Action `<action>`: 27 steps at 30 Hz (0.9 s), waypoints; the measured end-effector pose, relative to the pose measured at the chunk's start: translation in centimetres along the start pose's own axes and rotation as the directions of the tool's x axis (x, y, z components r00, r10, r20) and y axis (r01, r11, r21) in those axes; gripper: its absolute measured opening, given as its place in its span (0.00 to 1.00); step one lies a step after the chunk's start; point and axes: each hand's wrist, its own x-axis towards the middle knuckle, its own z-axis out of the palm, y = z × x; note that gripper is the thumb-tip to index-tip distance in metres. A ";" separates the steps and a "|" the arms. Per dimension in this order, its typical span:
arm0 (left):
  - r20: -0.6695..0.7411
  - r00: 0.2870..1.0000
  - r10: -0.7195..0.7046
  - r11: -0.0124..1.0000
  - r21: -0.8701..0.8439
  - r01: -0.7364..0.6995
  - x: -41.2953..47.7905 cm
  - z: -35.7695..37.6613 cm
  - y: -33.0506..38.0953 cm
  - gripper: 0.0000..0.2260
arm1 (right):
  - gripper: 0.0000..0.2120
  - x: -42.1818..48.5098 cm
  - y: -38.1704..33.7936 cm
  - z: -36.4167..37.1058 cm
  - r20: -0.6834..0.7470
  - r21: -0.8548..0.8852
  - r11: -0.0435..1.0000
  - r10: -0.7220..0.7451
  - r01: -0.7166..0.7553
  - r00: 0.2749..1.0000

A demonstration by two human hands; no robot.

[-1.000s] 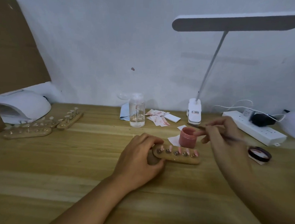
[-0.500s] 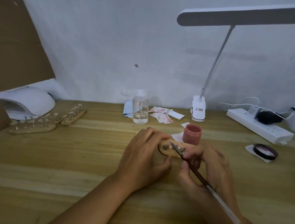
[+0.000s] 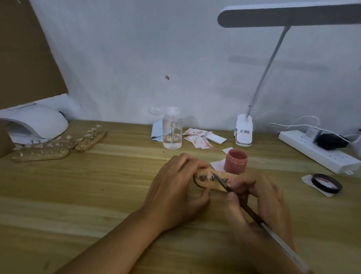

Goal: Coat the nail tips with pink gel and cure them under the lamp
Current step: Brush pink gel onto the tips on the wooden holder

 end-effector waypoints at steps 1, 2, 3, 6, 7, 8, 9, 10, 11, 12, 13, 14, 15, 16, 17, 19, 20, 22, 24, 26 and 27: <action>0.001 1.000 0.001 1.000 0.001 -0.001 0.0 0.0 0.0 0.19 | 0.07 0.0 0.0 0.0 0.003 0.045 0.998 0.037 -0.037 0.999; 0.004 1.000 0.002 1.000 0.002 -0.002 0.0 0.0 0.0 0.19 | 0.06 0.0 0.0 -0.1 0.006 0.082 0.995 0.058 -0.058 0.998; 0.005 1.000 0.000 1.000 0.002 0.000 0.0 0.0 0.0 0.19 | 0.05 0.0 0.0 -0.1 0.008 0.099 0.993 0.060 -0.061 0.998; -0.001 1.000 -0.008 1.000 0.003 0.008 0.0 0.1 0.0 0.19 | 0.10 0.1 -0.3 0.0 0.005 0.086 0.991 0.100 -0.100 0.995; -0.005 1.000 -0.007 1.000 0.006 0.007 0.0 0.1 -0.1 0.19 | 0.13 0.0 -0.2 0.0 -0.002 0.090 0.988 0.123 -0.123 0.992; -0.008 1.000 -0.004 1.000 0.010 0.004 0.0 0.1 -0.1 0.19 | 0.14 -0.1 -0.1 0.0 -0.004 0.105 0.985 0.138 -0.137 0.990; -0.008 1.000 -0.001 1.000 0.013 0.001 0.0 0.2 -0.1 0.20 | 0.13 -0.2 0.0 0.0 0.000 0.124 0.982 0.145 -0.144 0.989; -0.006 1.000 -0.001 1.000 0.015 0.001 0.0 0.1 0.0 0.20 | 0.11 -0.3 0.1 -0.1 0.002 0.142 0.979 0.151 -0.150 0.989; -0.003 1.000 -0.002 1.000 0.016 0.002 0.0 0.1 0.0 0.20 | 0.10 -0.3 0.1 0.0 -0.003 0.156 0.975 0.157 -0.155 0.988; -0.003 1.000 -0.003 1.000 0.015 0.003 0.1 0.1 0.0 0.20 | 0.09 -0.2 0.1 0.0 -0.008 0.166 0.974 0.161 -0.157 0.987; -0.004 1.000 -0.003 1.000 0.015 0.003 0.1 0.0 0.0 0.20 | 0.09 -0.2 0.2 0.0 -0.010 0.170 0.973 0.161 -0.157 0.987; -0.006 1.000 -0.002 1.000 0.015 0.002 0.1 0.0 0.0 0.20 | 0.09 -0.1 0.1 0.1 -0.007 0.170 0.973 0.160 -0.156 0.987; -0.008 1.000 -0.001 1.000 0.013 0.001 0.1 0.0 0.1 0.19 | 0.08 -0.1 0.1 0.1 0.001 0.164 0.975 0.155 -0.153 0.988; -0.008 1.000 0.001 1.000 0.010 -0.001 0.1 -0.1 0.1 0.19 | 0.08 -0.2 0.2 0.1 0.010 0.148 0.978 0.146 -0.146 0.989; -0.008 1.000 0.002 1.000 0.008 -0.002 0.1 -0.1 0.2 0.19 | 0.07 -0.2 0.2 0.2 0.016 0.130 0.982 0.137 -0.138 0.990; -0.004 1.000 -0.001 1.000 0.008 0.001 0.1 -0.1 0.3 0.19 | 0.06 -0.2 0.4 0.2 0.019 0.116 0.986 0.118 -0.119 0.993; -0.003 1.000 -0.004 1.000 0.007 0.004 0.1 -0.2 0.3 0.19 | 0.05 -0.3 0.4 0.2 0.015 0.120 0.986 0.111 -0.112 0.994; -0.002 1.000 -0.006 1.000 0.007 0.006 0.1 -0.2 0.3 0.19 | 0.05 -0.2 0.4 0.2 0.002 0.124 0.986 0.111 -0.110 0.994; 0.000 1.000 -0.005 1.000 0.011 0.005 0.1 -0.2 0.4 0.19 | 0.04 -0.2 0.4 0.3 0.003 0.121 0.987 0.102 -0.101 0.995; -0.002 1.000 -0.011 1.000 0.002 0.011 0.1 -0.2 0.4 0.19 | 0.04 -0.2 0.4 0.3 0.024 0.111 0.989 0.091 -0.093 0.996; -0.004 1.000 -0.014 1.000 -0.002 0.014 0.1 -0.2 0.4 0.19 | 0.04 -0.2 0.4 0.4 0.023 0.103 0.990 0.091 -0.093 0.996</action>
